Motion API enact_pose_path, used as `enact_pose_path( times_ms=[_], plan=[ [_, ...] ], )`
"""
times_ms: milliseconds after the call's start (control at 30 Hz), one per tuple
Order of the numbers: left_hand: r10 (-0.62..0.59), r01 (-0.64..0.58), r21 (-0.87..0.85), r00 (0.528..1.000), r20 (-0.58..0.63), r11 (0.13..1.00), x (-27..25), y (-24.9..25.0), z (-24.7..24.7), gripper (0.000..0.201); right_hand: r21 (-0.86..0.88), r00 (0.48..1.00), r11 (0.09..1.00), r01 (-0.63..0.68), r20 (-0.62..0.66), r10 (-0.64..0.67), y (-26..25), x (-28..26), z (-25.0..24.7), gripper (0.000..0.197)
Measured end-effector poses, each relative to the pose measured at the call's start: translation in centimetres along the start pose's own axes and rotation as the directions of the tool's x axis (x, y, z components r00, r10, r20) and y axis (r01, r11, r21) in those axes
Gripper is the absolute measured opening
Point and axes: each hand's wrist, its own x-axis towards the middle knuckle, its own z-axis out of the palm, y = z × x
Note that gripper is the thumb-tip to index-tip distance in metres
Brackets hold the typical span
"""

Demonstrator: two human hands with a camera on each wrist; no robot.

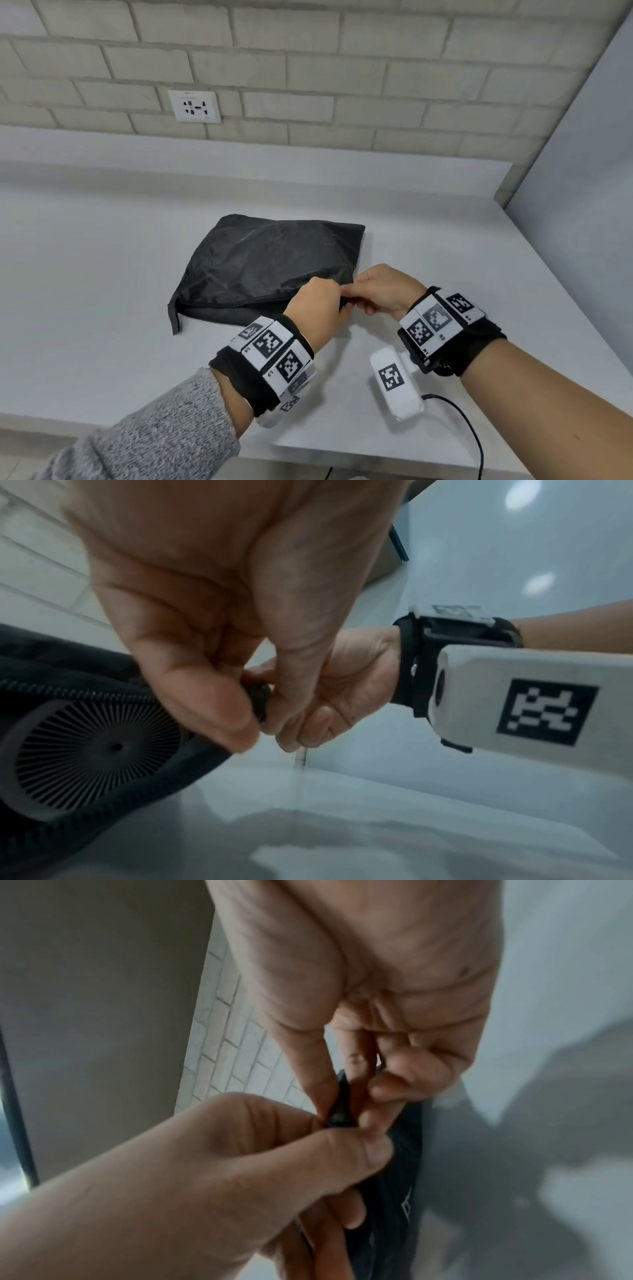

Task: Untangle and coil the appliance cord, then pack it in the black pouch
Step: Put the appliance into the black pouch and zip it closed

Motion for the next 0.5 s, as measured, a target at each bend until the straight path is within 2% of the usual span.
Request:
enact_pose_path(
  times_ms=[167,233,333,433,500],
  plan=[
    [0.097,-0.129,0.237,0.985,0.143,0.963,-0.6,-0.1,0.0,0.032,0.073,0.999,0.997,-0.012,0.047,0.008,0.5,0.5,0.0,0.023],
    [0.120,-0.154,0.227,0.980,0.156,0.962,-0.8,-0.5,-0.1,0.032,0.089,0.998,0.996,-0.019,0.058,0.014,0.7,0.7,-0.1,0.021],
    [0.127,-0.147,0.083,0.969,0.212,0.986,-0.9,-1.1,-1.4,0.028,0.110,0.995,0.994,-0.029,0.094,0.019,0.9,0.9,-0.1,0.020],
    [0.106,-0.021,-0.229,0.925,0.366,0.973,-0.6,-3.7,-2.5,0.029,0.099,0.993,0.994,-0.053,0.112,0.042,1.0,0.7,-0.4,0.021],
    [0.084,0.048,-0.310,0.914,0.396,0.949,-0.7,-6.6,-3.1,0.032,0.091,0.992,0.993,-0.073,0.112,0.062,1.2,0.5,-1.0,0.021]
  ],
)
